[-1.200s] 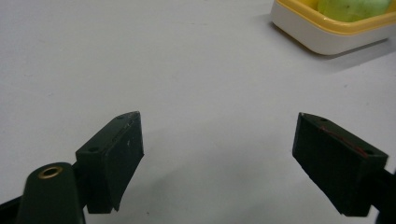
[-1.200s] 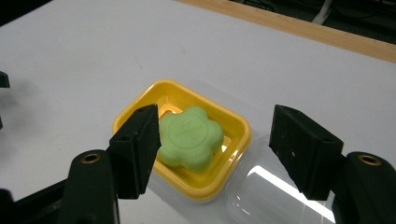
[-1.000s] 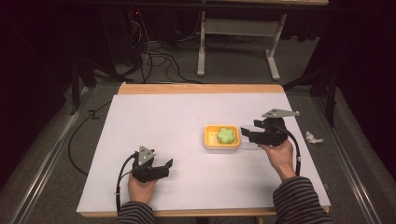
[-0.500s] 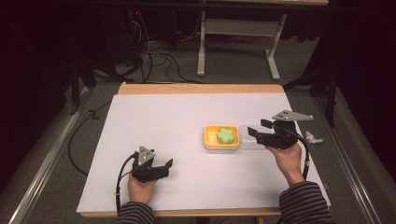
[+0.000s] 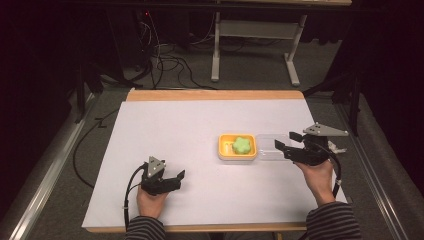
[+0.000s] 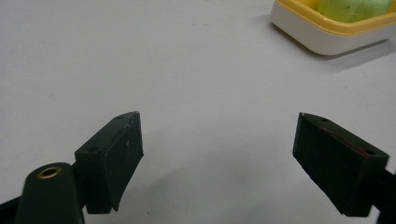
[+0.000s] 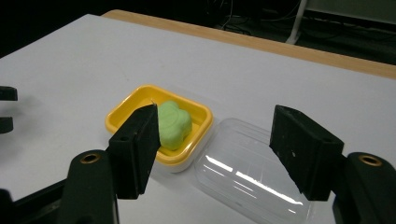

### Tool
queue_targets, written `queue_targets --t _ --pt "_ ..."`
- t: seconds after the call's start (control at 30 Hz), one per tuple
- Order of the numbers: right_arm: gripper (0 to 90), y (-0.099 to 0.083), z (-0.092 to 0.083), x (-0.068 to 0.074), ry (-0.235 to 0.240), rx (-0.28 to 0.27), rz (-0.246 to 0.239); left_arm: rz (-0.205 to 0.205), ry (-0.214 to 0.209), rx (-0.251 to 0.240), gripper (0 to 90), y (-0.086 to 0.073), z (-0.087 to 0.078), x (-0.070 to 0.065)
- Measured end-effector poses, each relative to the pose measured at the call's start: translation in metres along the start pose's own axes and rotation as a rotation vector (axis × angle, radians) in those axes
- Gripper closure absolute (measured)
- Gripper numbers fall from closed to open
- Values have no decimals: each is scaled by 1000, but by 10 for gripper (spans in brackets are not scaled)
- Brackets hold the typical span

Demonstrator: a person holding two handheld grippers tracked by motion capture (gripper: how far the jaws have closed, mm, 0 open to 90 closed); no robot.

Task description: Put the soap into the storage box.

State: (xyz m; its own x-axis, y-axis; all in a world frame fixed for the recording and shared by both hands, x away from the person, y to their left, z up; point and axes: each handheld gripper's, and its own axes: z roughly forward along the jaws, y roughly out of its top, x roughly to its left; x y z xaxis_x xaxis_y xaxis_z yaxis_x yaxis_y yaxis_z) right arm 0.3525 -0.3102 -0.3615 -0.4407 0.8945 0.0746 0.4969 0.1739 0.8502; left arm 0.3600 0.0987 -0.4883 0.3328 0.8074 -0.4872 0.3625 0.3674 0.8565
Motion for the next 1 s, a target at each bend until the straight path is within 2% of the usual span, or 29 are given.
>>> queue_targets --t 0.1,0.23,0.37,0.4,0.57,1.0 --pt "362 -5 -8 -1 -10 -27 1 6 -1 -1 166 0 0 0" --pt "373 -10 -14 -4 -15 -15 1 3 -4 -5 165 0 -1 0" --pt "380 -15 -19 -5 -22 -26 8 -17 -9 -35 165 2 -3 0" --pt "381 -18 -21 -5 -23 -29 11 -32 -5 -41 165 3 -4 2" --pt "381 -27 -26 -6 -30 -23 11 -16 -5 -28 170 2 -3 1" --pt "381 -48 -36 -9 -31 -23 34 -16 -4 -25 169 2 -3 2"
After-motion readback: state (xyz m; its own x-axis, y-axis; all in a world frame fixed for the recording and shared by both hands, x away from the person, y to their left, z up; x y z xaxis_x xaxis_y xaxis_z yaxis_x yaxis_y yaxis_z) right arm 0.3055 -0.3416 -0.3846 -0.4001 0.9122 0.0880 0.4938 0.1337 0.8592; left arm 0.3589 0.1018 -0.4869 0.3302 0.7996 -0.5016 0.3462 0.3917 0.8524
